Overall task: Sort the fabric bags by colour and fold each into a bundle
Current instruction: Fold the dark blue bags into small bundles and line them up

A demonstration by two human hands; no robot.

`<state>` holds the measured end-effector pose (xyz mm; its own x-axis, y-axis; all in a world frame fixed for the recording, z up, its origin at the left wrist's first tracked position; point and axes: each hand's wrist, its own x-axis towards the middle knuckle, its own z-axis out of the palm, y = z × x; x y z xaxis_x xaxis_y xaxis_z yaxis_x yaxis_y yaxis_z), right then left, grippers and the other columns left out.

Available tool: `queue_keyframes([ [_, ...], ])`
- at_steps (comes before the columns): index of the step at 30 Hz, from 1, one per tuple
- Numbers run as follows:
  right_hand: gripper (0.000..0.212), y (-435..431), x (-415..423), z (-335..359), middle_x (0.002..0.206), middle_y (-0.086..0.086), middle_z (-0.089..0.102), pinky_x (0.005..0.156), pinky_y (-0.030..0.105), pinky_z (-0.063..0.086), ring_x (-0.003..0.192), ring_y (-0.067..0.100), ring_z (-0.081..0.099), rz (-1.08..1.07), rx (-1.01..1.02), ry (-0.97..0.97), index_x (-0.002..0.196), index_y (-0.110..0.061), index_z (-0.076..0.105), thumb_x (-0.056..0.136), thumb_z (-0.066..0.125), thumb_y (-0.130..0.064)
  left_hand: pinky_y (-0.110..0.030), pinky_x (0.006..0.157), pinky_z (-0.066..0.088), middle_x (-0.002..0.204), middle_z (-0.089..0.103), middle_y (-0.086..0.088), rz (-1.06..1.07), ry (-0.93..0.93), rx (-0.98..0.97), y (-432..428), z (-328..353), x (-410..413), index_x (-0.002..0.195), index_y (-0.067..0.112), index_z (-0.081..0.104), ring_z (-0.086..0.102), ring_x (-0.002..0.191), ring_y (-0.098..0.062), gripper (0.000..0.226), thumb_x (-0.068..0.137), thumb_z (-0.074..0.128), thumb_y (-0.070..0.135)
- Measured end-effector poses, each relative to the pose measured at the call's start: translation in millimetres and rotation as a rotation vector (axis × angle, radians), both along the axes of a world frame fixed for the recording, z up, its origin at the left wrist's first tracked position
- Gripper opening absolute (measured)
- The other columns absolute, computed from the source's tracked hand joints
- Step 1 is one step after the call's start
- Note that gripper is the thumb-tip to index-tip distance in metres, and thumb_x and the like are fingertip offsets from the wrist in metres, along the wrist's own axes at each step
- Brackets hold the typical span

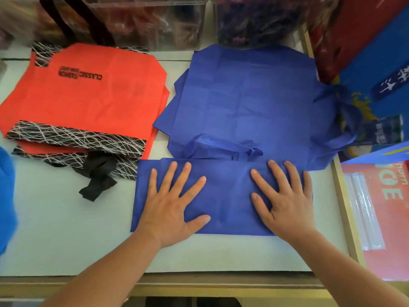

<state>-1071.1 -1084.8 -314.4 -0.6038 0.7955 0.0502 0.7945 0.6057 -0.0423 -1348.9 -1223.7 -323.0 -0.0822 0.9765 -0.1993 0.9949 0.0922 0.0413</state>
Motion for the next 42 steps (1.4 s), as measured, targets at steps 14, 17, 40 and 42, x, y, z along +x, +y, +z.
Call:
queue_keyframes([
  [14,0.057,-1,-21,7,0.153,0.012,0.048,0.11,0.072,0.02,0.14,0.049,0.036,-0.067,0.015,-0.036,0.149,-0.044,0.049,0.096,0.045,-0.062,-0.071,0.121,0.007,0.172,0.0,-0.013,0.172,0.011,-0.057,-22,7,2,0.164,0.035,0.01,-0.006,0.158,-0.037,0.088,0.092,0.023,0.083],
  [17,0.058,-2,-21,1,0.155,0.011,0.045,0.111,0.074,0.018,0.143,0.049,0.032,-0.076,0.003,-0.069,0.151,-0.045,0.046,0.097,0.042,-0.064,-0.072,0.121,0.006,0.173,0.002,-0.007,0.011,0.018,-0.01,-18,7,5,0.164,0.023,0.019,-0.003,0.159,-0.034,0.087,0.095,0.034,0.073],
  [40,0.067,-41,-26,-1,0.173,-0.002,0.008,0.121,0.07,0.013,0.16,0.033,0.005,0.376,-0.224,-0.066,0.161,-0.046,0.021,0.1,0.035,-0.071,-0.068,0.119,0.022,0.165,0.033,-0.005,-0.415,-0.125,0.063,-38,3,-41,0.156,0.037,0.04,0.024,0.155,-0.034,0.068,0.097,0.047,0.071],
  [42,0.07,-38,-27,0,0.173,-0.004,0.005,0.122,0.069,0.01,0.16,0.031,0.001,0.373,-0.267,-0.058,0.16,-0.049,0.019,0.097,0.034,-0.077,-0.07,0.111,0.035,0.139,0.06,-0.006,-0.463,-0.117,0.204,-44,4,-46,0.141,0.027,0.061,0.052,0.133,-0.037,0.05,0.099,0.058,0.053],
])
